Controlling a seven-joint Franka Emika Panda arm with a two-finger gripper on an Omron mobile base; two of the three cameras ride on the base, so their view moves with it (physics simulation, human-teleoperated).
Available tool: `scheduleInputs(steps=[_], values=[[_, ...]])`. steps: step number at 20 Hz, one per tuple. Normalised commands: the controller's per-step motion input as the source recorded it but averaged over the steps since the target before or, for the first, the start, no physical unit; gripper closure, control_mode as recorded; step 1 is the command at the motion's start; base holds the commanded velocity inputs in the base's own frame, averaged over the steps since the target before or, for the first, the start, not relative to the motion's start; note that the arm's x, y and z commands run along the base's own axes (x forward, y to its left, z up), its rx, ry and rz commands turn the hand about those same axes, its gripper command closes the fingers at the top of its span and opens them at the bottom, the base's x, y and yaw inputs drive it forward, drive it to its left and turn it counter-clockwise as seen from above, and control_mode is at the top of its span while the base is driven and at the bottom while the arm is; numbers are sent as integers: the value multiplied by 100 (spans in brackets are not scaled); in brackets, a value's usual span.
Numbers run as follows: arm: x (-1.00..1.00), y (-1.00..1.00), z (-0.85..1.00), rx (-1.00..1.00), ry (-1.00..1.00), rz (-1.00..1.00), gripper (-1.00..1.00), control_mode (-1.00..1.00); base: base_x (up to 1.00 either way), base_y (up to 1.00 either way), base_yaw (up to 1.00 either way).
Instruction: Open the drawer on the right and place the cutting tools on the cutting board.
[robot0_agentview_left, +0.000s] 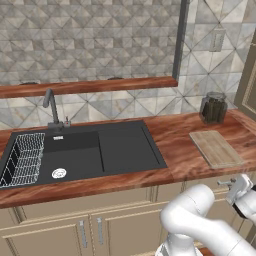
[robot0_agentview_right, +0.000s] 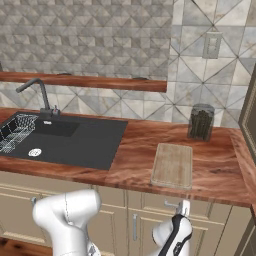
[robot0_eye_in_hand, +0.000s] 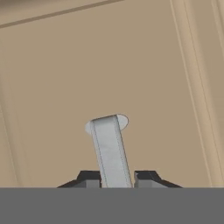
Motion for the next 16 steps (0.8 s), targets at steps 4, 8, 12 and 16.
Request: scheduleInputs(steps=[4, 8, 12, 16], values=[[0, 0, -1, 0, 0, 0, 100, -100, 0, 0, 0], [-1, 0, 0, 0, 0, 0, 100, -100, 0, 0, 0], [-32, 0, 0, 0, 0, 0, 100, -100, 0, 0, 0], [-64, 0, 0, 0, -2, 0, 100, -100, 0, 0, 0]])
